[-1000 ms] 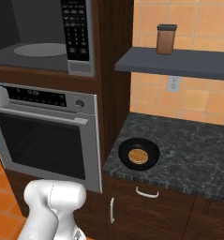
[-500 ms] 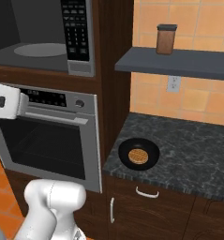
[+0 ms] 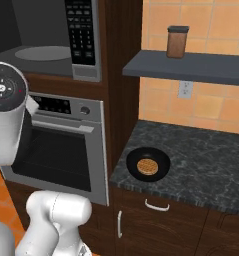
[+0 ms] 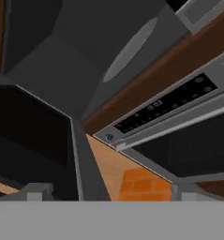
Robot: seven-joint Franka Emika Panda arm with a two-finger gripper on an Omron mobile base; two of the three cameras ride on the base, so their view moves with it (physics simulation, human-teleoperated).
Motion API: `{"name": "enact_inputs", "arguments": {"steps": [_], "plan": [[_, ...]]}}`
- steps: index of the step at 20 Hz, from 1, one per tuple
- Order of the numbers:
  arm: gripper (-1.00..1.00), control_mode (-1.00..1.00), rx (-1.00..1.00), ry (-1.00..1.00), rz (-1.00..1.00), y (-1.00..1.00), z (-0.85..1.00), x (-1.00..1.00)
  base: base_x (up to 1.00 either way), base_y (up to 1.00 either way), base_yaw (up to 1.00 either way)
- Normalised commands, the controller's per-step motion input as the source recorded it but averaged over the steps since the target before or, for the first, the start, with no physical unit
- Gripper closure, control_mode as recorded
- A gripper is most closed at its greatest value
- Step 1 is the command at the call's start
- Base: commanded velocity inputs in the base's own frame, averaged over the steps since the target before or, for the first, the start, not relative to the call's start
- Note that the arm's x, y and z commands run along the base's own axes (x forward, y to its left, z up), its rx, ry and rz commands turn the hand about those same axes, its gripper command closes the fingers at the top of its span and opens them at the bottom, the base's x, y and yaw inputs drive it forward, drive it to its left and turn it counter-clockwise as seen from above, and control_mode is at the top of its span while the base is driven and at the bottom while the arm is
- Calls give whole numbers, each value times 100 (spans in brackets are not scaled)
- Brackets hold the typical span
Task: Open the microwave, place the bowl with waffle inside the microwave, then close the microwave door and turn it on.
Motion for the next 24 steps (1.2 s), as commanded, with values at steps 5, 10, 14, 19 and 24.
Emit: {"name": "enact_inputs", "arguments": {"steps": [5, 10, 14, 19, 24], "plan": [[-100, -100, 40, 20, 0, 37, -5, 56, 0, 0, 0], [-100, -100, 25, 31, 12, 84, 0, 41, 0, 0, 0], [-100, -100, 17, 34, 22, 77, 0, 32, 0, 0, 0], [-100, -100, 15, 29, 34, 73, 0, 13, 0, 0, 0], [-100, -100, 8, 15, 36, 80, -1, -8, 0, 0, 0]]}}
